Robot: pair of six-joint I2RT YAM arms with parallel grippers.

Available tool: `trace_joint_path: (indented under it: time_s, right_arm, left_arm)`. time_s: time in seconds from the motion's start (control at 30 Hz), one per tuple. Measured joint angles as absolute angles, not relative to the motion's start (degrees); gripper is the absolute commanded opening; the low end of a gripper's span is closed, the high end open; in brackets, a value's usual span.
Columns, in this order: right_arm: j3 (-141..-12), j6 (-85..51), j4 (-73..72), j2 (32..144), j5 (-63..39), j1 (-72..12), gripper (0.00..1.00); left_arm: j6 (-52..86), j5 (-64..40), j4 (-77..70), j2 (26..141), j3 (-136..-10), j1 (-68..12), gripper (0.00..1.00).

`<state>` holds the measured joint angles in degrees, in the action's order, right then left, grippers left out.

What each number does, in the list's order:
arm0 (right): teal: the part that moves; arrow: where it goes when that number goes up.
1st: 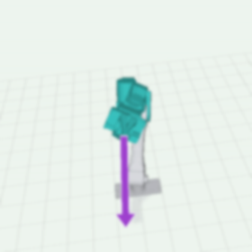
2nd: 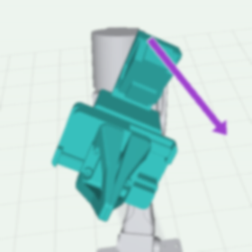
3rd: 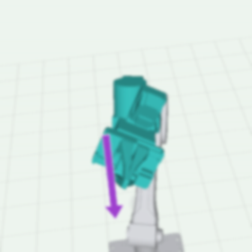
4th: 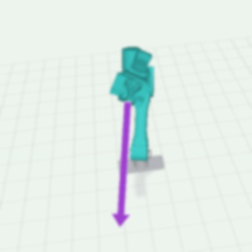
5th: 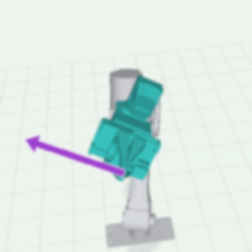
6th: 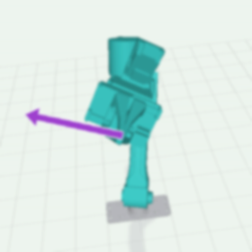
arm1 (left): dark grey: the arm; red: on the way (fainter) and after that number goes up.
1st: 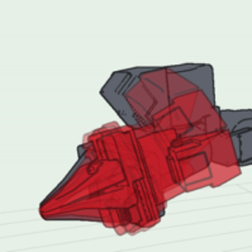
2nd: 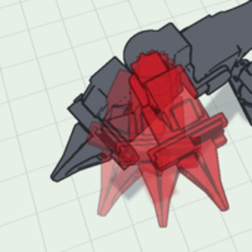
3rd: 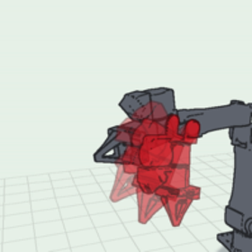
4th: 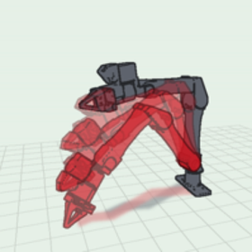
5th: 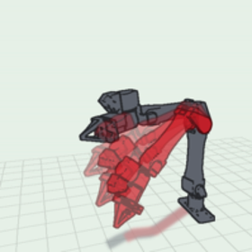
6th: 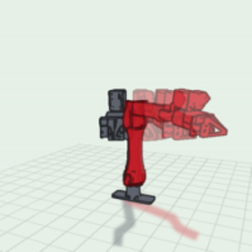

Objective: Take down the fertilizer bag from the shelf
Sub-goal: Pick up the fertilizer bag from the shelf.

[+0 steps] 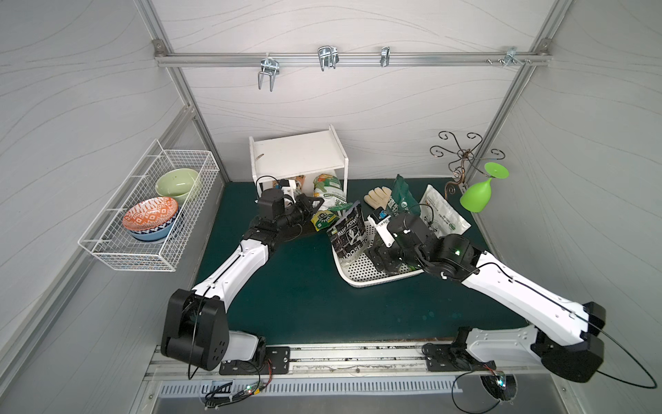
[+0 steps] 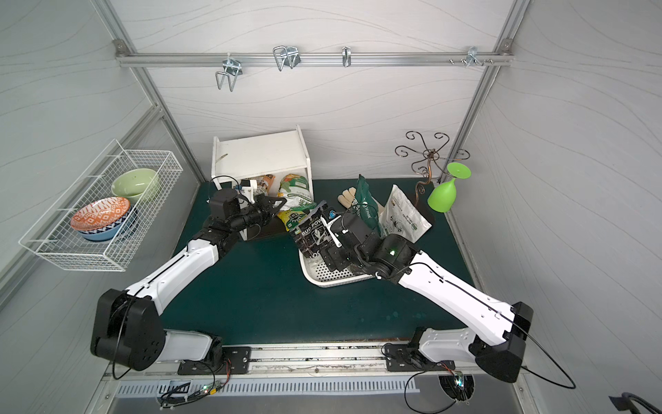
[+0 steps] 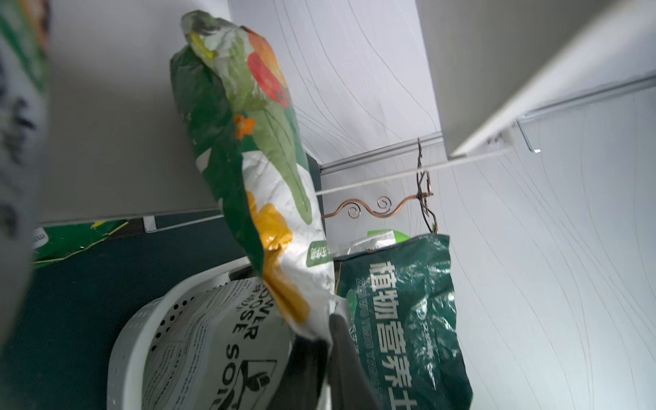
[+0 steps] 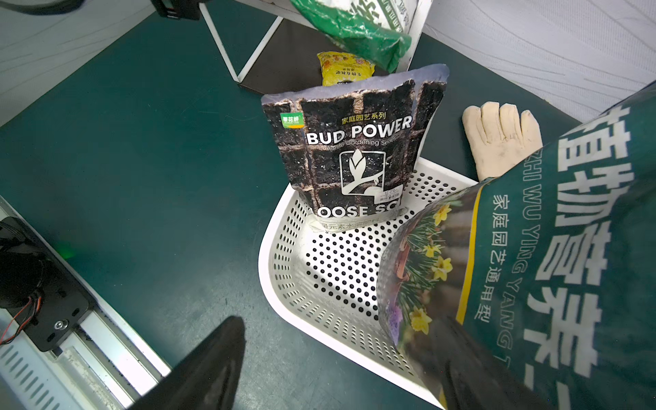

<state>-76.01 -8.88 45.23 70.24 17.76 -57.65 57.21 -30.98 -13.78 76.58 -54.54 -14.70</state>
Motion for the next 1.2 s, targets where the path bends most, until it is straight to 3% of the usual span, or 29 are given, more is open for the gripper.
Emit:
trace_joint_path:
  time_s: [0.4, 0.83, 1.2]
  right_arm:
    - [-76.0, -8.9, 45.6, 70.2, 17.8, -57.6, 0.86]
    - [-76.0, -9.0, 45.6, 70.2, 17.5, -57.6, 0.86]
    - [-75.9, -9.4, 45.5, 69.6, 19.8, -57.6, 0.87]
  left_arm:
    - [51.5, -29.2, -11.9, 66.1, -48.2, -15.8, 0.00]
    - [49.1, -28.9, -8.4, 67.2, -58.4, -16.7, 0.00]
    - [51.4, -29.0, -7.2, 64.0, -59.4, -21.3, 0.00]
